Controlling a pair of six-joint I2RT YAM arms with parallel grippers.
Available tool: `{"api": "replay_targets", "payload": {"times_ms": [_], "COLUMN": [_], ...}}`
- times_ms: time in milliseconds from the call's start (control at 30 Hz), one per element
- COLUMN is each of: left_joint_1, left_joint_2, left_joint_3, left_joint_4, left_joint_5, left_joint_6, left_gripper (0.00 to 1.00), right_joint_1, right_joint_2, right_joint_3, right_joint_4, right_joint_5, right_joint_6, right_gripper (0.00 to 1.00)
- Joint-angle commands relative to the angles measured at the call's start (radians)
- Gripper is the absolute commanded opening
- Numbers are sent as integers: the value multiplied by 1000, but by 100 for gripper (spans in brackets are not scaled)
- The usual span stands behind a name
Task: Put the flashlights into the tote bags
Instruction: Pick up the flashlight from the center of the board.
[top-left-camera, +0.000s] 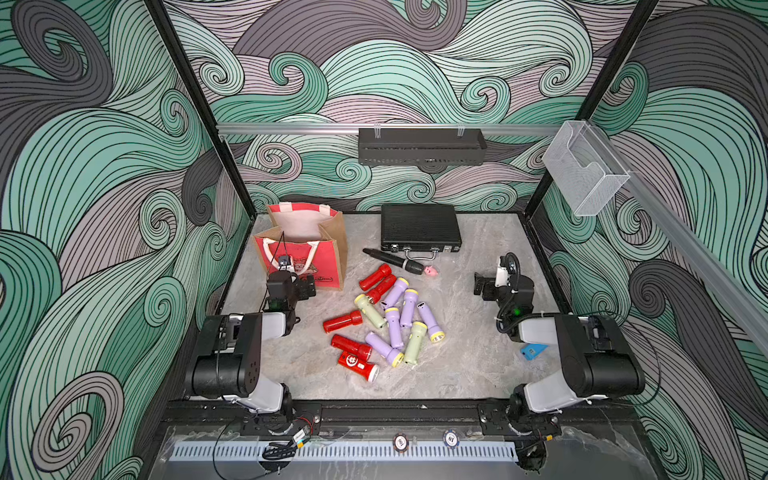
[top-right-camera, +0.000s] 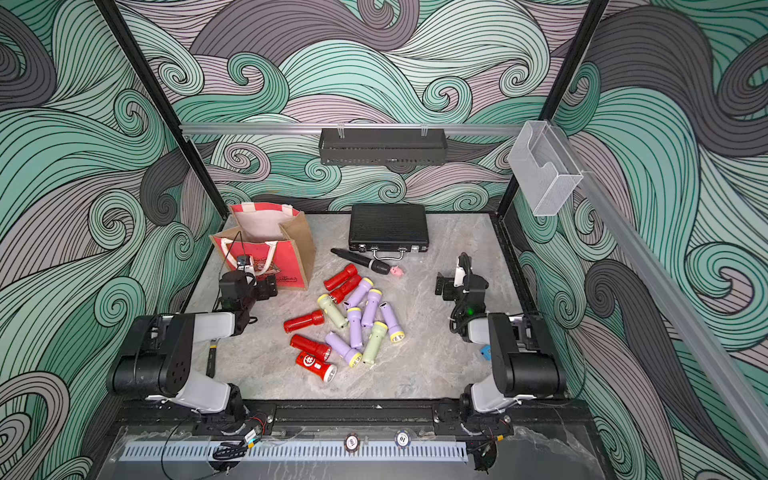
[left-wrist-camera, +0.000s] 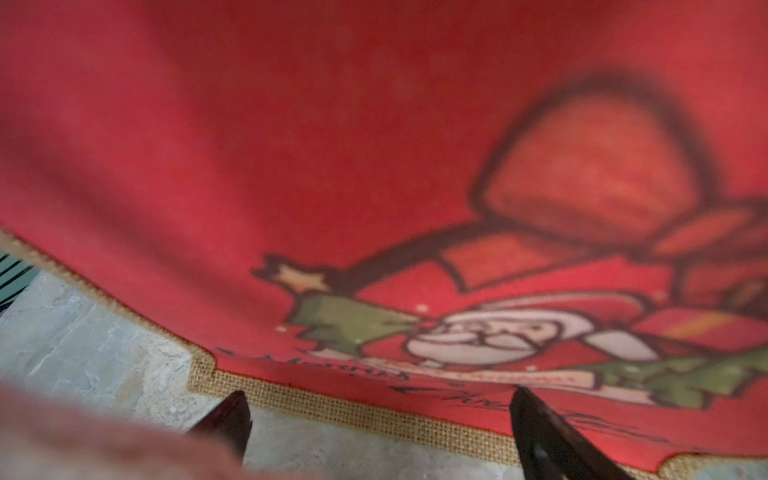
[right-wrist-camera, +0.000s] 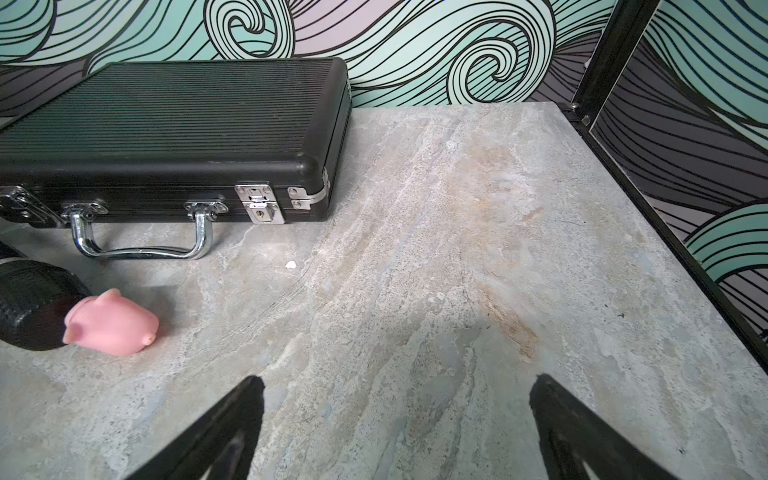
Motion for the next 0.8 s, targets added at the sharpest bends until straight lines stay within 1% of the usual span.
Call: {"api": "replay_targets", "payload": {"times_ms": [0, 767], "left_joint_1": [9, 9], "left_joint_2": [9, 9], "left_joint_3": [28, 29], "left_joint_4": [11, 11], "left_joint_5": [-6, -8], "left_joint_6": [5, 3], "left_gripper": [99, 99], "right_joint_1": [6, 2], "right_joint_2": [0, 1], "right_joint_3": [12, 13], "right_joint_4": [8, 7], "right_joint_5": [13, 7], "right_joint_6": [-8, -4], "right_gripper": [99, 99]}}
